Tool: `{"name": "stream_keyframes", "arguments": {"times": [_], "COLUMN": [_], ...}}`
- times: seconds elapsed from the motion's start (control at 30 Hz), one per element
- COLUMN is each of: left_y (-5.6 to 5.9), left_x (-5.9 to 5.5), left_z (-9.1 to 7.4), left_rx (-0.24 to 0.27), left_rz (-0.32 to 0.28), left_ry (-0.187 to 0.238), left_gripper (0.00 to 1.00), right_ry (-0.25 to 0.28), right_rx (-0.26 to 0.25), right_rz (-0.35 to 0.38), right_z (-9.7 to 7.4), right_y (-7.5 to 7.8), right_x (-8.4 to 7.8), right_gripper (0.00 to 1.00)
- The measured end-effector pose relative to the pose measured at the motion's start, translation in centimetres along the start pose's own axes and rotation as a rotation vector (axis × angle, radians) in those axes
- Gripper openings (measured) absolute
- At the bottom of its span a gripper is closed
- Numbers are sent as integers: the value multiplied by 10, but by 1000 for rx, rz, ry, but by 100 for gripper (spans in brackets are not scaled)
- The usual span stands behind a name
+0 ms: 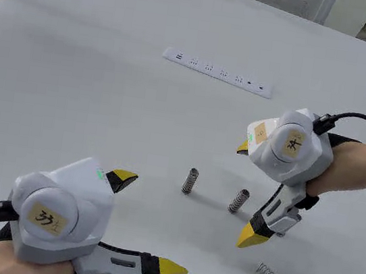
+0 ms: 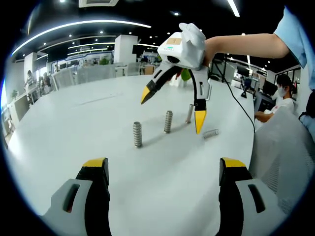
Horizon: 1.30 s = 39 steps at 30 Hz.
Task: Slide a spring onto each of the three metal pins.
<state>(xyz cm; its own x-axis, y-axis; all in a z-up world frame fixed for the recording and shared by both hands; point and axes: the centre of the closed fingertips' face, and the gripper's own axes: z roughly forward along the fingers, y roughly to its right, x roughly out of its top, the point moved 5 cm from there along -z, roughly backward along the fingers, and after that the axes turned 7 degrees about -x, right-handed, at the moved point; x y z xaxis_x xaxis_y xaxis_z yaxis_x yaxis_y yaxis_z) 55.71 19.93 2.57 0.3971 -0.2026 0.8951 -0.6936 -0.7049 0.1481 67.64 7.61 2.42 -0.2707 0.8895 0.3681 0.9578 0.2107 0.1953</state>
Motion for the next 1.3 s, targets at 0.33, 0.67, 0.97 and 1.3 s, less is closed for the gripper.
{"name": "stream_keyframes", "arguments": {"times": [0.33, 0.67, 0.97, 1.3], "left_y": [4, 5, 6, 5], "left_x": [0, 2, 6, 7], "left_z": [0, -1, 1, 5], "left_rx": [-14, -24, -32, -42], "left_rz": [17, 31, 49, 60], "left_ry": [-10, -21, -34, -49], "left_gripper": [91, 91, 91, 91], "right_ry": [100, 133, 161, 162], "right_rx": [-46, -101, -152, -192], "right_rz": [116, 198, 291, 405], "right_z": [-19, -40, -58, -73], "right_y": [-2, -15, -30, -53], "right_x": [-7, -29, -56, -88], "right_gripper": [99, 99, 99, 99]}}
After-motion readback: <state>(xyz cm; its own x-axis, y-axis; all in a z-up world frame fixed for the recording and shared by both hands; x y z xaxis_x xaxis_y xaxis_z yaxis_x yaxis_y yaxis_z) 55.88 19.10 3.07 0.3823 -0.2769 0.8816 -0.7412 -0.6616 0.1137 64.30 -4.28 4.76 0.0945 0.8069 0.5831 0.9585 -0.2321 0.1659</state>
